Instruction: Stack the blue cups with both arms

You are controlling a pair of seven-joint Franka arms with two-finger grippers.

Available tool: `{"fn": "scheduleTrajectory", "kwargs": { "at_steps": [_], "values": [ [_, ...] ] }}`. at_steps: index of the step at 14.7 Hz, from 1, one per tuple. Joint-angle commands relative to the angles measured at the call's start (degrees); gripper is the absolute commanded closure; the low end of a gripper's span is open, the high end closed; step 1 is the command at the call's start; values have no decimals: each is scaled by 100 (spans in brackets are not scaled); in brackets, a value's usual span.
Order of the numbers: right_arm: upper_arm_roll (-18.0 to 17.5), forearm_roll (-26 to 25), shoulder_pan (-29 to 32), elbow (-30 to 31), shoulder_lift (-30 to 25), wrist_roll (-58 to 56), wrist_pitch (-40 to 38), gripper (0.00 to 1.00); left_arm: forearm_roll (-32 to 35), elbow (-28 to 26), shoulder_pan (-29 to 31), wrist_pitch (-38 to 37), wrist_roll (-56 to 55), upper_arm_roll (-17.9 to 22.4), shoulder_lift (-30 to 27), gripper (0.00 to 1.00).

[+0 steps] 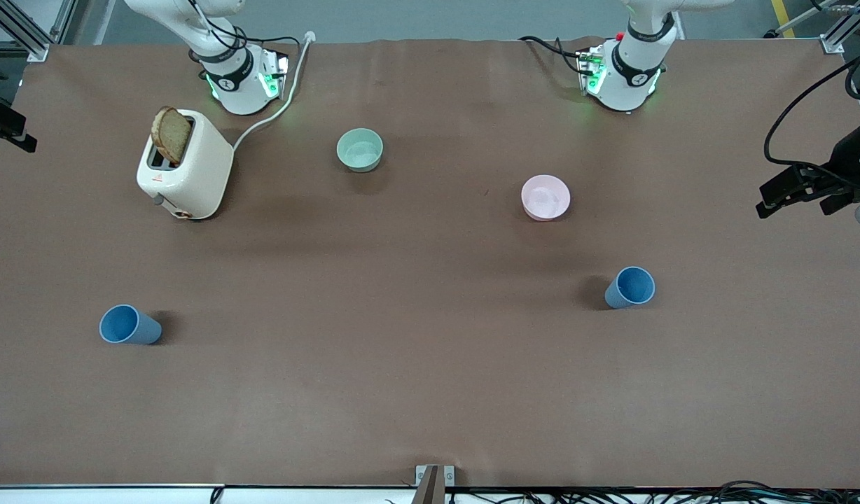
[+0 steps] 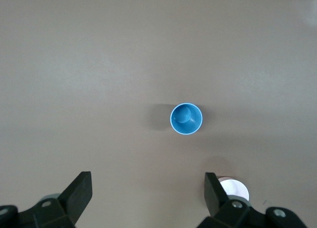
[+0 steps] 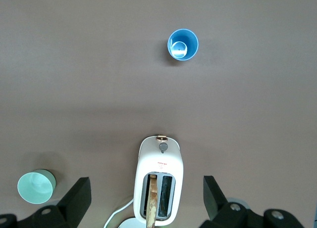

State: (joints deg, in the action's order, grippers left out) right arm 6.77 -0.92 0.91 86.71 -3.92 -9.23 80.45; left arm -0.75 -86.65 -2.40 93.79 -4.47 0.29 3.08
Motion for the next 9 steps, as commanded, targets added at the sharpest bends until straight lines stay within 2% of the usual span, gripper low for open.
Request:
{"fn": "scheduleTrajectory", "kwargs": {
  "at_steps": [1,9],
  "values": [
    [8,-84,-12,-49,22,27,6,0,101,95,2,-124,8,-20,-18,0],
    [17,-75,-12,-49,31,27,6,0,197,262,2,-238,-37,-2,8,0]
  ]
}}
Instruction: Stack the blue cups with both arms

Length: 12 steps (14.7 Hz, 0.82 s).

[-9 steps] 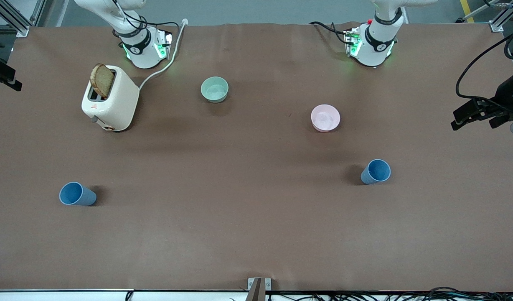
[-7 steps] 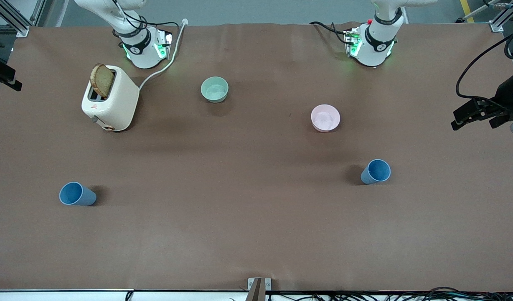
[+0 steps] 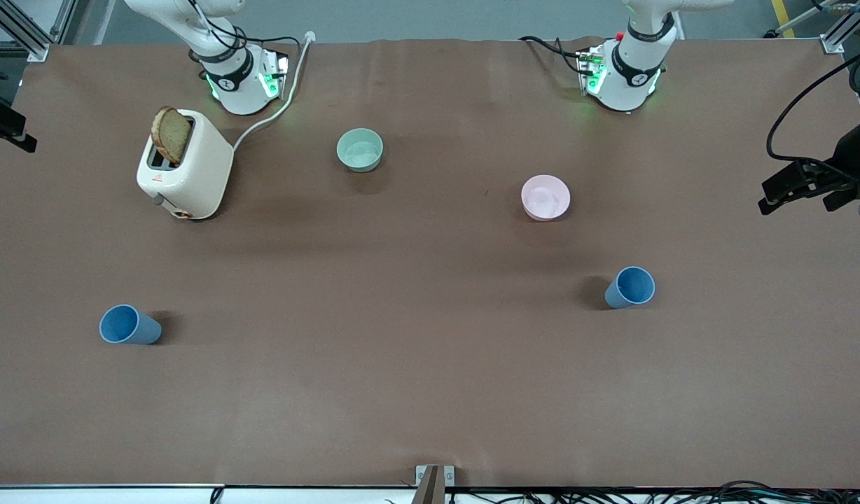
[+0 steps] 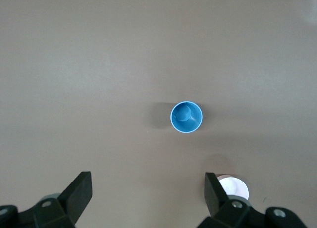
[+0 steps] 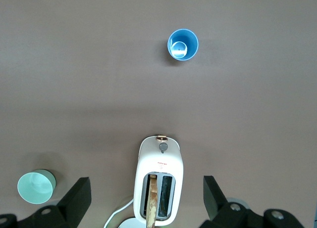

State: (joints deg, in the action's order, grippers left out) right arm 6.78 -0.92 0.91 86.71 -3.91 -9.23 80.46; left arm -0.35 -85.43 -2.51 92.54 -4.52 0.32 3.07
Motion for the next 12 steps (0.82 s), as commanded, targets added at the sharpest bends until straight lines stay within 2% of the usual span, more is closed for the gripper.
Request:
{"fn": "scheduleTrajectory", "kwargs": {
  "at_steps": [1,5,12],
  "values": [
    [8,-75,-3,-49,22,27,22,0,219,114,13,-113,-31,-32,44,0],
    [17,-84,-12,-31,92,27,93,0,220,114,-22,-210,-13,-58,228,0],
    [52,-75,67,83,251,1,435,0,123,149,5,17,83,-41,1273,0]
  ]
}}
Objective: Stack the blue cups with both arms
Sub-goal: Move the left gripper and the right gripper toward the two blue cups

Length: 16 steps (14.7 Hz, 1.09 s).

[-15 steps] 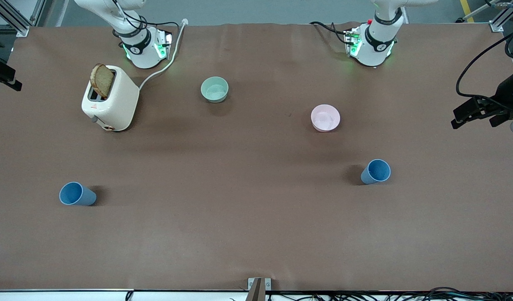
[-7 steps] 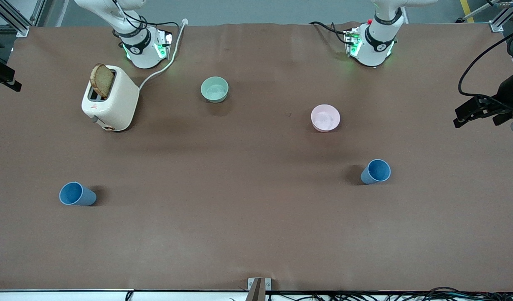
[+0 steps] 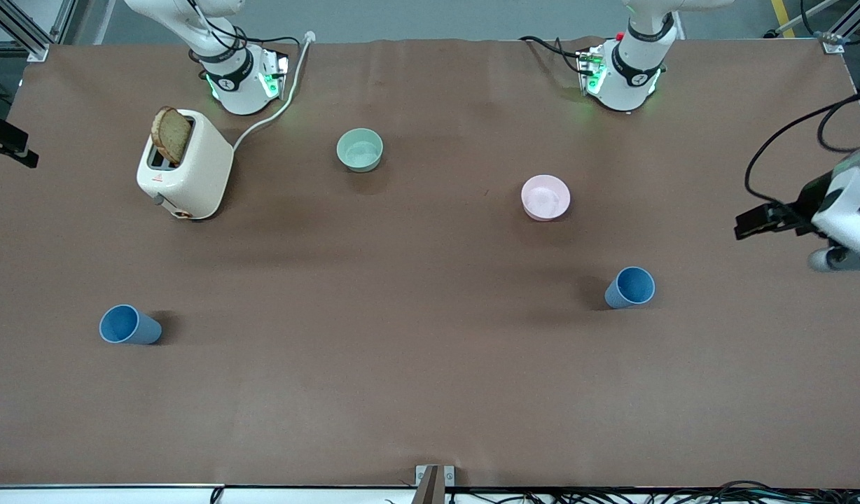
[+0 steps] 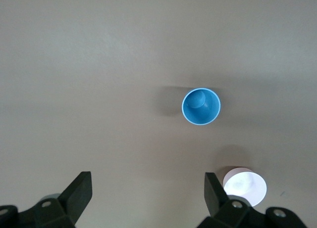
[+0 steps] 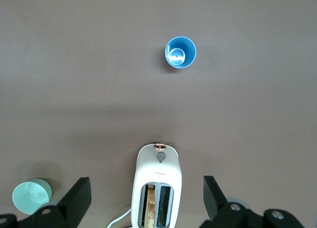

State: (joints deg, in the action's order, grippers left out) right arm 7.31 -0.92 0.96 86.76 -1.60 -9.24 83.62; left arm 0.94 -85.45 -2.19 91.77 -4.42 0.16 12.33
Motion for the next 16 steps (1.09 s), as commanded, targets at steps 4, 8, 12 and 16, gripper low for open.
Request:
{"fn": "scheduleTrajectory", "kwargs": {
  "at_steps": [4,8,12,16],
  "values": [
    [-1,-75,316,525,194,1,803,0,-24,-120,-18,762,64,-42,954,0],
    [-1,-75,545,702,861,-69,1682,0,-15,-1006,-44,1938,55,-112,1157,0],
    [-19,-40,704,1025,1617,-105,2858,0,-6,-1658,-71,2995,55,-174,1297,0],
    [-36,-23,730,1203,2390,-96,4020,0,-6,-1869,-106,3084,55,-183,1377,0]
  ]
}}
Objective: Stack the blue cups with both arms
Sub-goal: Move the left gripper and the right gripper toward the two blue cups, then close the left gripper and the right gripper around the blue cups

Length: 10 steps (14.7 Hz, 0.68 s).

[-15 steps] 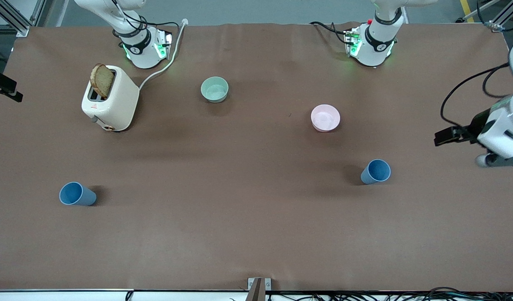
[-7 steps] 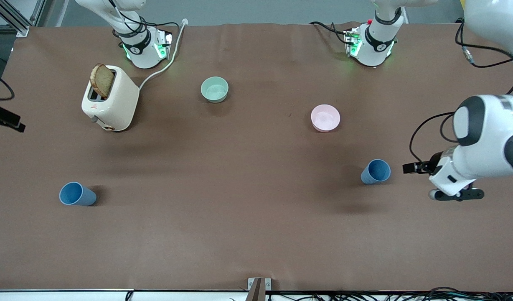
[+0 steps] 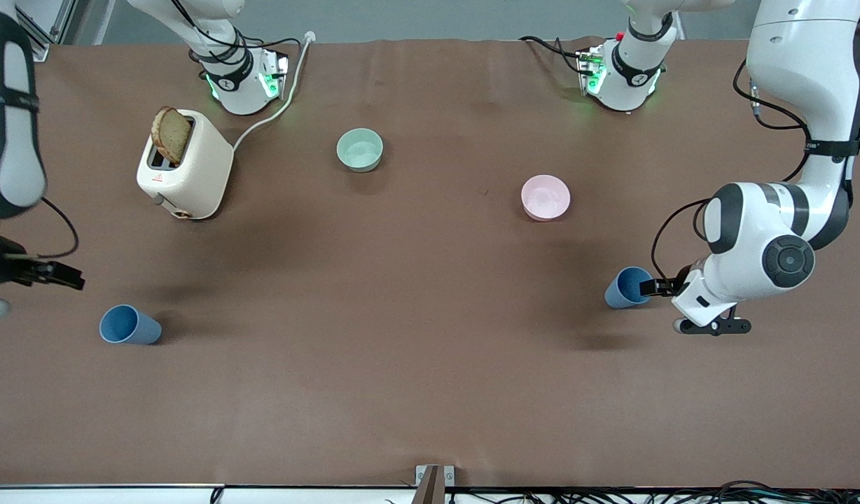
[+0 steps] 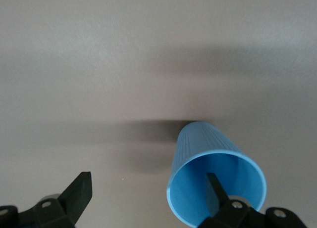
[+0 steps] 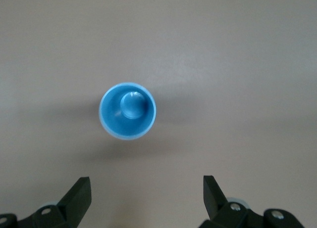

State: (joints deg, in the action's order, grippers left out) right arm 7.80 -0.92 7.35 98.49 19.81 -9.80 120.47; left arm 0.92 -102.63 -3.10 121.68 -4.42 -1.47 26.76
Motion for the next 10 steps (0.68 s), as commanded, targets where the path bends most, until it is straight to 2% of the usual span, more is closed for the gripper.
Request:
{"fn": "scheduleTrajectory", "kwargs": {
  "at_steps": [1,3,4,5,7,10],
  "values": [
    [-86,134,92,30,434,-48,571,0,-4,-152,-15,93,55,-29,-57,0],
    [-86,468,100,4,803,-127,889,0,13,-143,3,102,55,-55,66,0],
    [-86,487,118,-5,901,-232,986,1,57,-134,-6,102,72,-55,127,3],
    [-86,513,153,-22,980,-259,1048,1,57,-134,-15,102,81,-64,145,9],
    [-86,540,171,-145,1200,-268,1101,2,66,-108,-24,102,81,-73,180,26],
    [-95,583,232,-172,1385,-268,1223,3,66,-73,-59,102,81,-99,215,64]
  ]
}}
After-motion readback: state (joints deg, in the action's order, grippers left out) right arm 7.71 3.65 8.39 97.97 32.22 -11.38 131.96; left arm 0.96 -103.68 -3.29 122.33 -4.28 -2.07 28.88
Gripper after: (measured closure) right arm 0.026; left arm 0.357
